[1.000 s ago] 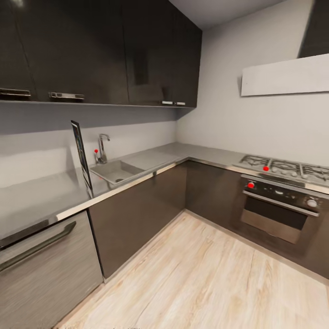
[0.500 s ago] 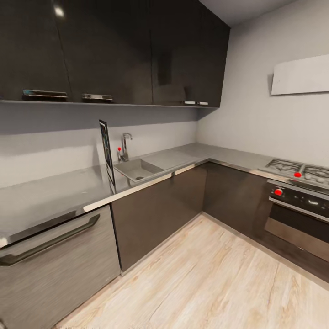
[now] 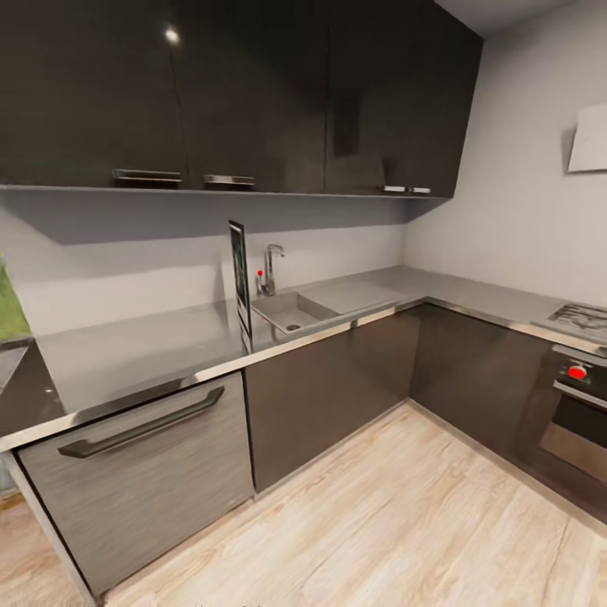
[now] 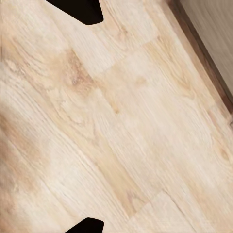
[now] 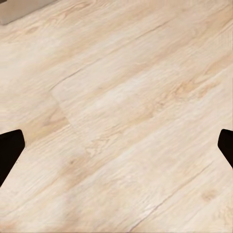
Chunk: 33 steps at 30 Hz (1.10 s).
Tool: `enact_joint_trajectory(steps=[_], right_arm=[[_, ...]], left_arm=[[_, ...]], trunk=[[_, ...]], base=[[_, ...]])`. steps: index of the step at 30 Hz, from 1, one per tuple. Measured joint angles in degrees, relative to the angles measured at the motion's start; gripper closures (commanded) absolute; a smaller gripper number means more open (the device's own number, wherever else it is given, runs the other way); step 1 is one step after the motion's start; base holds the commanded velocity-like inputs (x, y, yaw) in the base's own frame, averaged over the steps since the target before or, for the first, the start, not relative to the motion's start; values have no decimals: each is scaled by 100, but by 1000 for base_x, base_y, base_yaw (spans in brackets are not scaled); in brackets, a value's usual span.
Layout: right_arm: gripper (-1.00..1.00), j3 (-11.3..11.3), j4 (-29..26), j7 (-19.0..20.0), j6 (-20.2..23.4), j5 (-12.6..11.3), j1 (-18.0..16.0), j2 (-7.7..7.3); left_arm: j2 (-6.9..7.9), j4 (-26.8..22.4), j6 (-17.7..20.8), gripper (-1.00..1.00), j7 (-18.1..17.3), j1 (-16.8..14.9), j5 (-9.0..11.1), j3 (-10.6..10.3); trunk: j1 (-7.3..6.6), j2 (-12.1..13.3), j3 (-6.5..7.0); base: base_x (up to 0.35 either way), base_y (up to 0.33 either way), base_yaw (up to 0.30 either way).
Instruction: Pick up the poster from the kitchen countertop and hang it on one of the wall nails in the kitchen.
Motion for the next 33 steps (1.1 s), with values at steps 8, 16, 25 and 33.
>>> enact_joint_trajectory(steps=[8, 16, 25, 33], right_arm=[[-100, 0, -1, 0, 2, -3, 0, 0], [-100, 0, -2, 4, -3, -7, 0, -1], [-100, 0, -5, 10, -6, 0, 0, -1], [-100, 0, -4, 8, -6, -15, 0, -1]], left_arm=[[0, 1, 2, -100, 0, 0, -2, -8], [-5, 3, 6, -100, 0, -1, -5, -15], [-9, 3, 6, -100, 0, -1, -5, -16], [-8, 3, 6, -100, 0, -1, -5, -16]], trunk=[[0, 0, 0], [-1, 0, 0], [-1, 0, 0], [-1, 0, 0]], base=[[10, -41, 250], [91, -260, 46], [116, -315, 2], [117, -317, 14]])
